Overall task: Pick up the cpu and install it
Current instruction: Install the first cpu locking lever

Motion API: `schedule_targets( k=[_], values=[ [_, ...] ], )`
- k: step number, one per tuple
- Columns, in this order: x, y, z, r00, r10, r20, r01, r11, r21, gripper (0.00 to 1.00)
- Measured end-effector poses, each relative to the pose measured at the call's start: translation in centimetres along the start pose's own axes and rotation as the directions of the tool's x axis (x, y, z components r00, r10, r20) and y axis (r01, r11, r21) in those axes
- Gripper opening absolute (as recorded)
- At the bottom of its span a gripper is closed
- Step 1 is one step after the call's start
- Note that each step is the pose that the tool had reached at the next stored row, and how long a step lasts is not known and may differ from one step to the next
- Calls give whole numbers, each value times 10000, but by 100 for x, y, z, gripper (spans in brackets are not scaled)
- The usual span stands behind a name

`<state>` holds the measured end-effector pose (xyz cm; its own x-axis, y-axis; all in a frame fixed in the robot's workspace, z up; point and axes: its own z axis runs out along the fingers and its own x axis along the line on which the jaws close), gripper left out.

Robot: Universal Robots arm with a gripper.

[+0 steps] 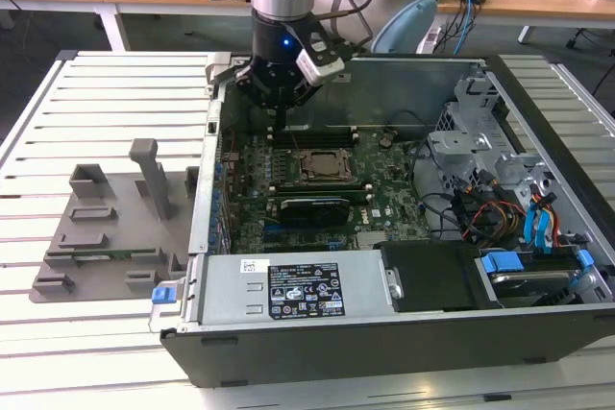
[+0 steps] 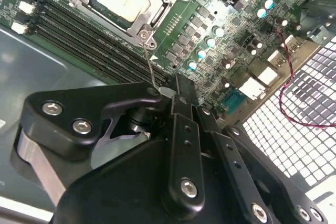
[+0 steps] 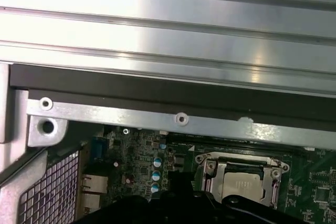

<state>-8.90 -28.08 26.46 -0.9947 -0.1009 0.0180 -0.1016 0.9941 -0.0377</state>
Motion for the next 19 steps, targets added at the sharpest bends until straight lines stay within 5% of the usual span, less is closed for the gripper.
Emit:
schedule_targets(
  k=[19],
  values=[
    [-186, -19, 0, 10000, 0, 0, 0, 10000, 0, 11]
  ],
)
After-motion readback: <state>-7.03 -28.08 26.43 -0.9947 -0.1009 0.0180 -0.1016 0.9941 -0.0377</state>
